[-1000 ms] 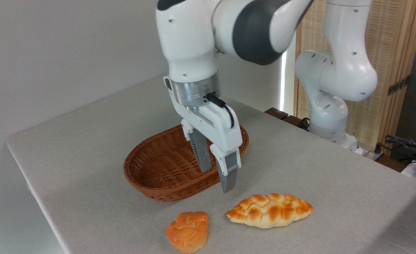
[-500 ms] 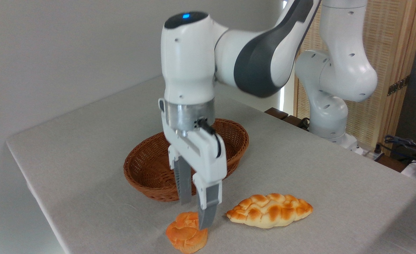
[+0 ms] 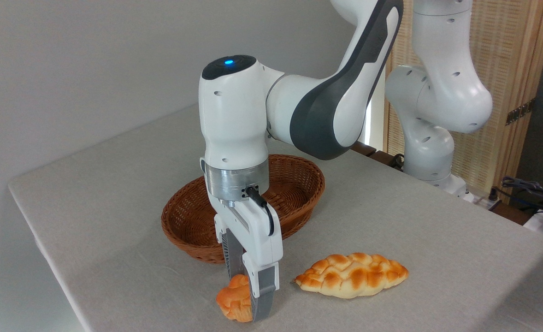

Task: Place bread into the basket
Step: 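Lower the gripper over the small orange bun and close on it, then lift the bun and carry it over the wicker basket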

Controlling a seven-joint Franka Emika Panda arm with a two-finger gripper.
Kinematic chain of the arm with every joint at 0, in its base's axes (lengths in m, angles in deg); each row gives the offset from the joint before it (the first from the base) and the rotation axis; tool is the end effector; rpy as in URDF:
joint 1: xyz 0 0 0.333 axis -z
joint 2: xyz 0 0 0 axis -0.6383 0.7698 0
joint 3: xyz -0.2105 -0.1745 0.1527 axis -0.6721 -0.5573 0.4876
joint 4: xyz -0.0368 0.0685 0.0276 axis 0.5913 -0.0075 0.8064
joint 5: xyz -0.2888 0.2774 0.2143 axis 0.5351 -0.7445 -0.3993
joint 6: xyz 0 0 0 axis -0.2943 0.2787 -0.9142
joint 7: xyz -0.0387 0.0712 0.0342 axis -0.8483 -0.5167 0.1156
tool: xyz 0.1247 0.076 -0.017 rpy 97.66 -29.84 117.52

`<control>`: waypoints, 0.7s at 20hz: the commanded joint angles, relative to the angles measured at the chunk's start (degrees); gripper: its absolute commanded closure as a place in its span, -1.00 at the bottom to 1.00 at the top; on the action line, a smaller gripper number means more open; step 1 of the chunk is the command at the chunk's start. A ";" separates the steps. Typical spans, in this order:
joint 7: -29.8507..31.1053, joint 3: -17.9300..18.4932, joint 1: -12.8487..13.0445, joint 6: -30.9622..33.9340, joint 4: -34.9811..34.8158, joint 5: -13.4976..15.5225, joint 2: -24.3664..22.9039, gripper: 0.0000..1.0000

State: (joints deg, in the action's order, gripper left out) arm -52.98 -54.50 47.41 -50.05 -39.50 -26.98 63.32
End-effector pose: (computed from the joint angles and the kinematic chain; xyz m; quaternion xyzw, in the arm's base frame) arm 0.6207 0.0591 0.3312 -0.8768 0.4731 -0.0562 0.0656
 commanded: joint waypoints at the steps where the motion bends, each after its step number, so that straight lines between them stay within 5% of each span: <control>1: -0.72 0.13 0.07 -1.14 0.46 0.14 1.10 0.26; 14: -0.98 0.39 0.07 -1.06 1.33 0.22 0.31 0.22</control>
State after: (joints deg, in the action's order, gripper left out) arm -53.09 -54.59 47.48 -50.05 -39.20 -26.98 63.42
